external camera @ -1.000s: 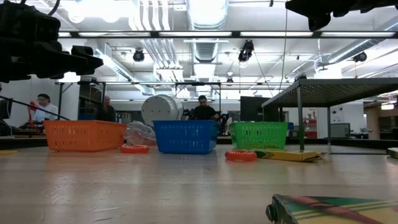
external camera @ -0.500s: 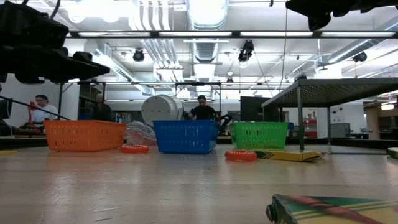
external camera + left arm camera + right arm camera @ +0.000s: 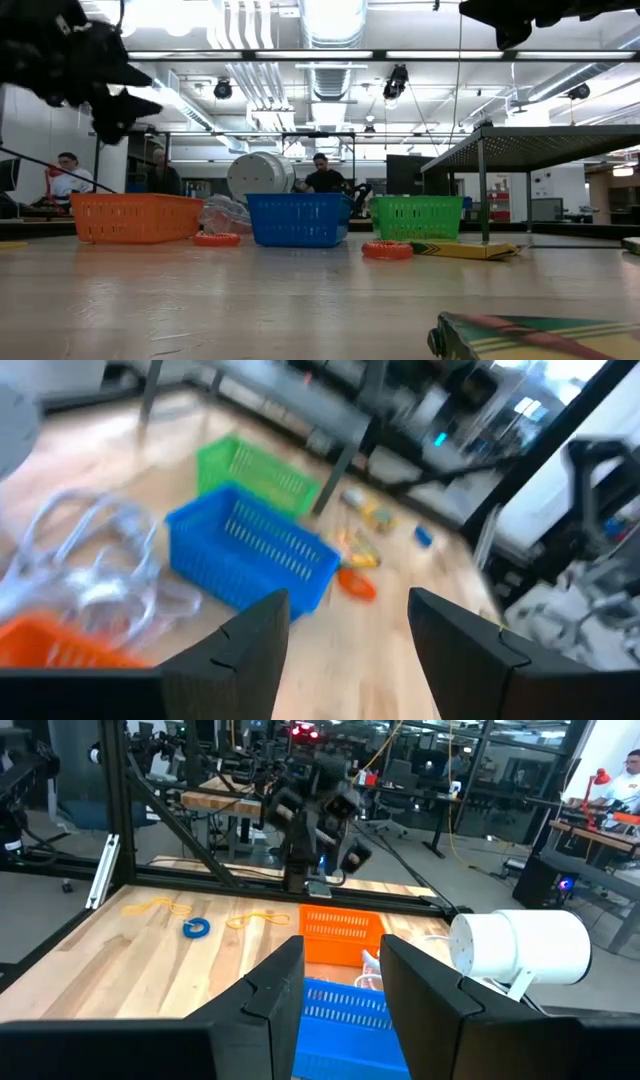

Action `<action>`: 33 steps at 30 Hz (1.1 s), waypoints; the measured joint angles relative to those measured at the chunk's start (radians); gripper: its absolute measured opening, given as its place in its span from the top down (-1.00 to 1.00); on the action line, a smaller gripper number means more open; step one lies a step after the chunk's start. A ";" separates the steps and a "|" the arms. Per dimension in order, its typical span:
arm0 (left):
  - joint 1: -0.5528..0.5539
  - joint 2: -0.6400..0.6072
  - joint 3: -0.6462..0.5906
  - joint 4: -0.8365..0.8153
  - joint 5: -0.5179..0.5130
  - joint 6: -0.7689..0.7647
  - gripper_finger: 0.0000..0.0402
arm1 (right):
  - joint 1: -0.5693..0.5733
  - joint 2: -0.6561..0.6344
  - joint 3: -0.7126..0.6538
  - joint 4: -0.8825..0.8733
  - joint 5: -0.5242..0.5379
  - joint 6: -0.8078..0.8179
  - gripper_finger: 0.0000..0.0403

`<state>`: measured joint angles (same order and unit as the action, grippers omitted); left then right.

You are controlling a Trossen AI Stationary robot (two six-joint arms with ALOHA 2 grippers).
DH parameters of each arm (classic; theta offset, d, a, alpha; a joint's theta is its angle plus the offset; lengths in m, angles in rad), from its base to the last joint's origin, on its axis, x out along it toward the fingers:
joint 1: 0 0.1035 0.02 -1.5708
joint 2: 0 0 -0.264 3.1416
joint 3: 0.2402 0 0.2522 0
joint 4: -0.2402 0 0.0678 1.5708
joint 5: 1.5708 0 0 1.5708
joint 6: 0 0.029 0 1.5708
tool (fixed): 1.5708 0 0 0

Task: Pick & Place Office Desk Supplies
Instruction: Put the yellow rubber band into the green bin

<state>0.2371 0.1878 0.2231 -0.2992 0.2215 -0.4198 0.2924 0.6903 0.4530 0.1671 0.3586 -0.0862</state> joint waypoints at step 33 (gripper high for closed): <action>-0.943 0.967 0.614 -0.976 -0.519 -1.533 -0.04 | 0.000 0.000 0.000 -0.001 0.000 0.002 0.41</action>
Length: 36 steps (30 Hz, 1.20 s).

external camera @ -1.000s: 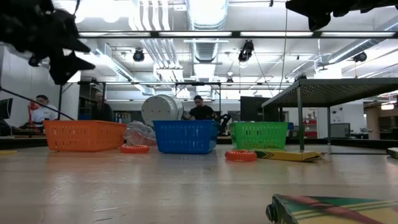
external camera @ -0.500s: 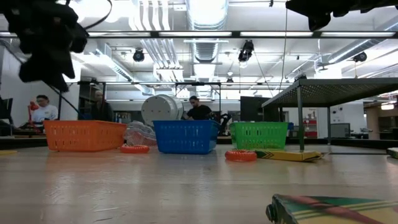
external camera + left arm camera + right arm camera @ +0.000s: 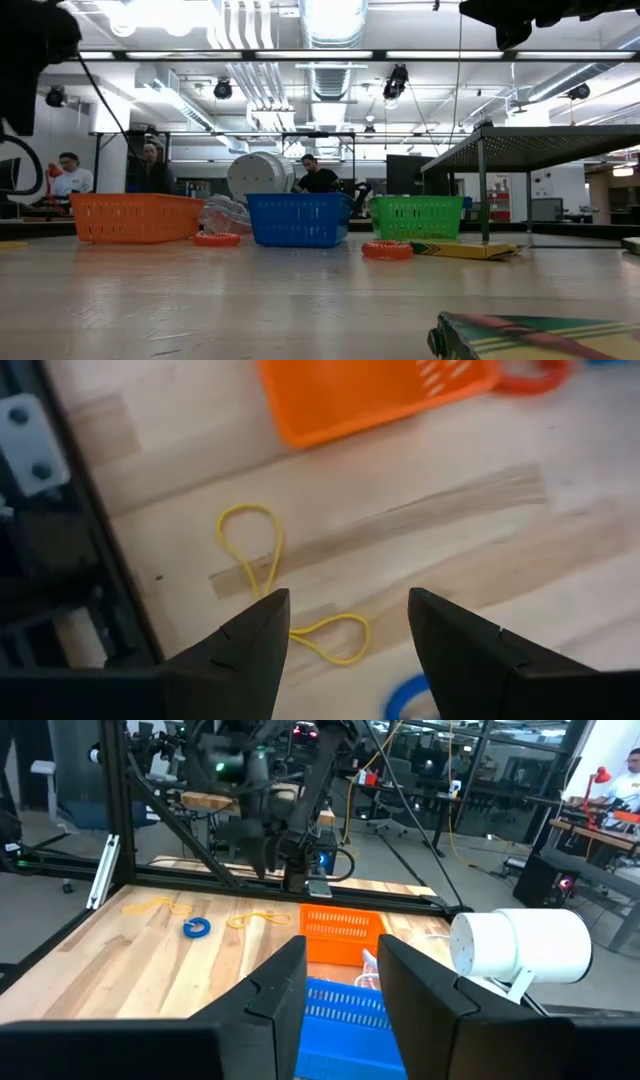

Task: Pick & Place Office Desk Supplies
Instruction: Put the yellow rubber band into the green bin

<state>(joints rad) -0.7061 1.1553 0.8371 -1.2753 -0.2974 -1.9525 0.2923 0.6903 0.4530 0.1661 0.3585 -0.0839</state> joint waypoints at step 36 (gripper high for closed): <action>0.169 -0.133 -0.476 0.480 0.122 0.193 0.16 | 0.000 0.000 0.000 0.000 0.000 0.001 0.43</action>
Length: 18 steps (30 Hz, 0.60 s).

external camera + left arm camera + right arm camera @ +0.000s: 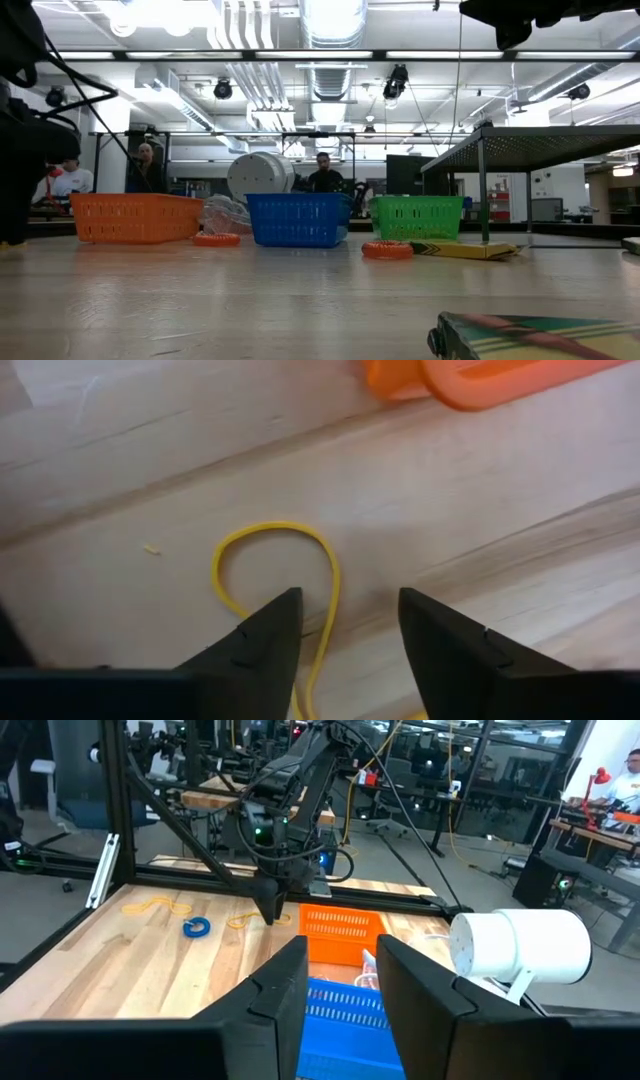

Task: Pick & Place Office Desk Supplies
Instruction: Put the yellow rubber band into the green bin

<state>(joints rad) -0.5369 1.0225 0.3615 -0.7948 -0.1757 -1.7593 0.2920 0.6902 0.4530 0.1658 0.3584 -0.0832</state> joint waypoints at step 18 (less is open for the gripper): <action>0.003 0.002 -0.001 0.009 0.014 0.001 0.71 | 0.000 0.000 0.000 0.000 0.000 -0.001 0.39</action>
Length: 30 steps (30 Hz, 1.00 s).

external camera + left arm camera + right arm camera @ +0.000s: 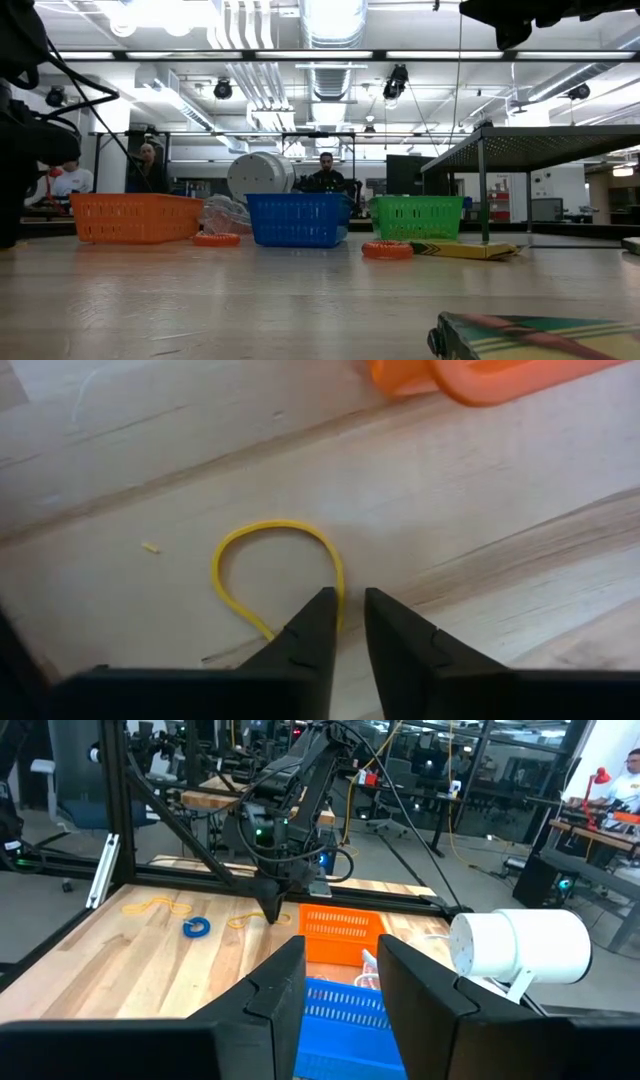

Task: Pick & Place Office Desk Supplies
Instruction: Put the yellow rubber band into the green bin

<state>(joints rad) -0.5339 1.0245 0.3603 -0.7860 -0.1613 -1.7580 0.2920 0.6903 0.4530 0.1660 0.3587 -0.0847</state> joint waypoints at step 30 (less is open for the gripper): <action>-0.002 -0.001 0.220 -0.089 -0.147 0.110 0.99 | 0.000 0.000 0.000 0.000 0.000 -0.004 0.41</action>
<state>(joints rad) -0.5358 1.0237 0.5806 -0.8749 -0.3079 -1.6484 0.2924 0.6900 0.4530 0.1658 0.3588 -0.0884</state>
